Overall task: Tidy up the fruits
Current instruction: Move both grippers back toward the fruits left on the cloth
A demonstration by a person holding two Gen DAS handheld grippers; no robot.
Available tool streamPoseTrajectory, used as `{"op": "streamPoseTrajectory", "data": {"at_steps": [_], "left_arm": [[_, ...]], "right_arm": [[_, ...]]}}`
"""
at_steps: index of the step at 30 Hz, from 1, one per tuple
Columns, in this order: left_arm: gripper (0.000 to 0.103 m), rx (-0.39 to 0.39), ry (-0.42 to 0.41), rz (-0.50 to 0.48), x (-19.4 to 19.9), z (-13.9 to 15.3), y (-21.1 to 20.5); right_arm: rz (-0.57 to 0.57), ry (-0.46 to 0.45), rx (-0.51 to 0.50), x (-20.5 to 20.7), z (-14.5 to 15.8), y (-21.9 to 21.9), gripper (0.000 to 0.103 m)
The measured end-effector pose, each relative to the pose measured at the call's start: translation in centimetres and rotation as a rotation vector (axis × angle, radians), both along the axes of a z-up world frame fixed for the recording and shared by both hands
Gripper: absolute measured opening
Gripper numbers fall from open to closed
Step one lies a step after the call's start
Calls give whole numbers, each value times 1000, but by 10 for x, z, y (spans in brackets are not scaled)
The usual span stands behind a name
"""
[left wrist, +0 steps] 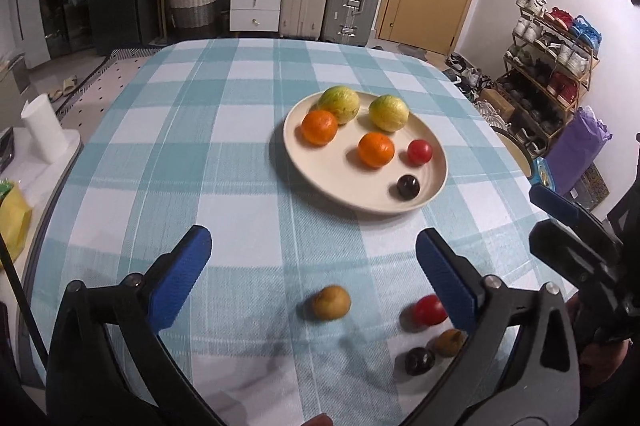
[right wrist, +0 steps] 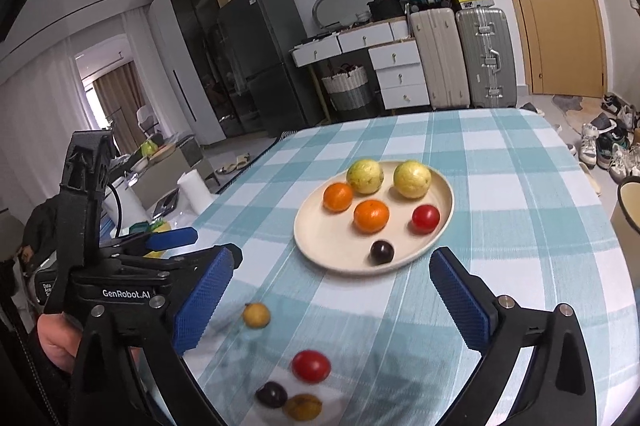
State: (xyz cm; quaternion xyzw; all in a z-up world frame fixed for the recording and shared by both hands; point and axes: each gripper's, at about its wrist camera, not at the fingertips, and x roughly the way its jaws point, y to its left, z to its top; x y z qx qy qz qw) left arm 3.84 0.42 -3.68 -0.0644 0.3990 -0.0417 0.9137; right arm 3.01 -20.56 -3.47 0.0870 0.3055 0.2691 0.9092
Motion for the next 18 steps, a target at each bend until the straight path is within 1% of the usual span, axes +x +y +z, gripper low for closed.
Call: {"op": "streamPoseTrajectory", "data": {"at_steps": [5,9,16,18], "left_arm": [[102,-23,35,26,-10,-17,9],[102,-40,66,36,-20,-33,15],[102,-55,84,55,-33,-48,24],[102,-59,85,54,-35,-51,25]], "right_arm": [[16,21,-24,-11,-6,0,101],[30,64,-39,-20,-17,0,101],[54,107,-56,-42,-37,2,101],[72,115,-74,-50,-43,5,101]]}}
